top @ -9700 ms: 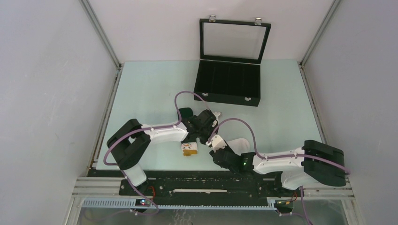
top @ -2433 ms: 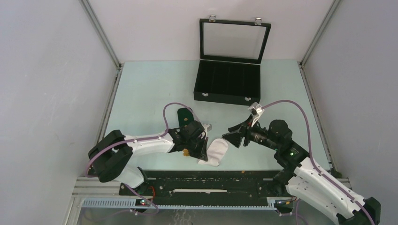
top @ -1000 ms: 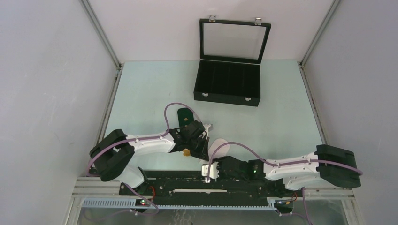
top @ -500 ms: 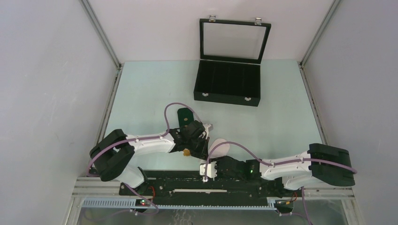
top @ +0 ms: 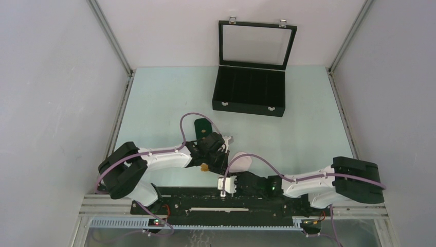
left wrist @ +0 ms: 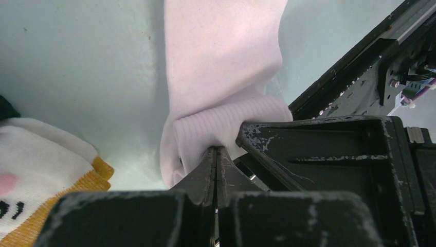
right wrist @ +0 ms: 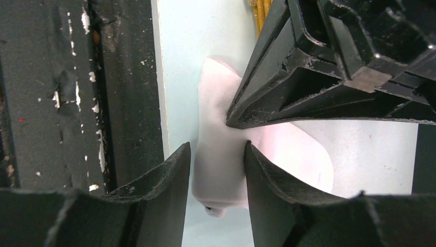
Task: Roll the socks
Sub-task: Roll a pair of socks at the center of the board.
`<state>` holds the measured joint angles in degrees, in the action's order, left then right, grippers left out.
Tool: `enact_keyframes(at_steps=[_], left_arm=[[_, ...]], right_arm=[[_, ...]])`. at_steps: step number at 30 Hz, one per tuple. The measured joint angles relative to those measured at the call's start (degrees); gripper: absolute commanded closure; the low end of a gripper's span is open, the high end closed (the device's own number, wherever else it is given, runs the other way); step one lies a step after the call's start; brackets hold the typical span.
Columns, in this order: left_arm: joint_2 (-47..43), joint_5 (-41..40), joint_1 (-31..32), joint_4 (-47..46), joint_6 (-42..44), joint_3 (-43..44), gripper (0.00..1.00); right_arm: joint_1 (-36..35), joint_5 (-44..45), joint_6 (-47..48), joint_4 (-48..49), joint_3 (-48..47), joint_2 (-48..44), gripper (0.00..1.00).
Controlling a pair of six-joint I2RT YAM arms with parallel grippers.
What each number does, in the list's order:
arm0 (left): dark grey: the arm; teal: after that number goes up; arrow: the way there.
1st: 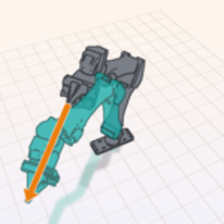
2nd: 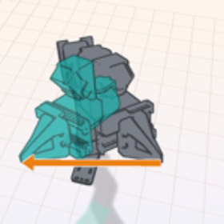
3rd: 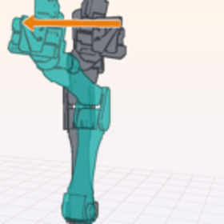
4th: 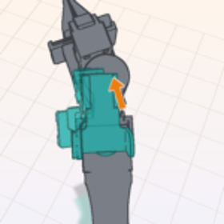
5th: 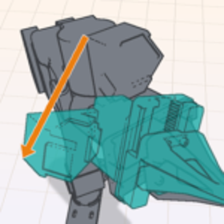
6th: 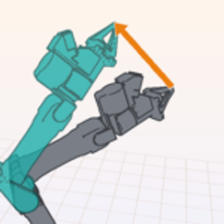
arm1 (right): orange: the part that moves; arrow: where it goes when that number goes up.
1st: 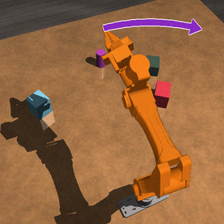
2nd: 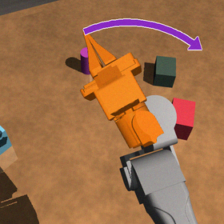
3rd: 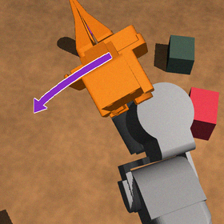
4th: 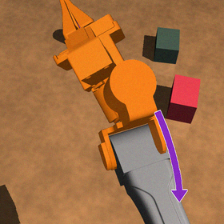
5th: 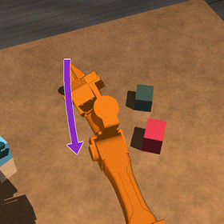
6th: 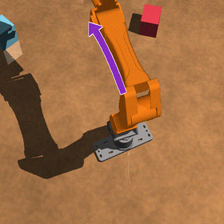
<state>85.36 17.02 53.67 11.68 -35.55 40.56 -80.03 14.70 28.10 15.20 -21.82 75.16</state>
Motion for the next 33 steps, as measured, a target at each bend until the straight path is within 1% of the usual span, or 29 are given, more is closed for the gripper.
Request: enact_keyframes(at_steps=[4,6,7,11,12,13,20,26,29,33], left_arm=[[0.0,0.0,0.0,0.0,0.0,0.0,1.0],[0.0,0.0,0.0,0.0,0.0,0.0,1.0],[0.0,0.0,0.0,0.0,0.0,0.0,1.0],[0.0,0.0,0.0,0.1,0.1,0.0,1.0],[0.0,0.0,0.0,0.1,0.1,0.0,1.0],[0.0,-0.1,0.0,0.1,0.2,0.0,1.0],[-1.6,-1.4,0.1,1.5,1.0,0.0,1.0],[-6.1,-5.4,-0.2,6.3,1.5,0.6,1.0],[-7.3,-6.6,-1.2,8.5,2.2,3.0,1.0],[-7.0,-7.0,-3.0,8.7,3.2,7.0,1.0]], right_arm=[[0.0,1.7,-1.1,2.2,0.0,2.3,0.53],[-0.1,2.4,-1.6,3.1,0.0,3.0,0.57],[-0.2,2.9,-1.8,3.5,0.0,3.4,0.63],[-0.4,4.5,-2.8,3.9,-0.4,3.9,0.92],[-0.4,4.8,-3.1,3.8,-0.5,3.9,0.97],[-0.5,4.9,-3.1,3.8,-0.5,3.9,1.0],[-0.8,4.8,-3.2,3.0,-1.1,3.9,1.0],[-0.9,3.7,-3.0,2.9,-1.1,3.5,1.0],[-1.0,2.6,-2.4,3.9,0.1,2.5,1.0],[-1.0,0.5,-0.8,5.2,1.8,0.9,1.0]])
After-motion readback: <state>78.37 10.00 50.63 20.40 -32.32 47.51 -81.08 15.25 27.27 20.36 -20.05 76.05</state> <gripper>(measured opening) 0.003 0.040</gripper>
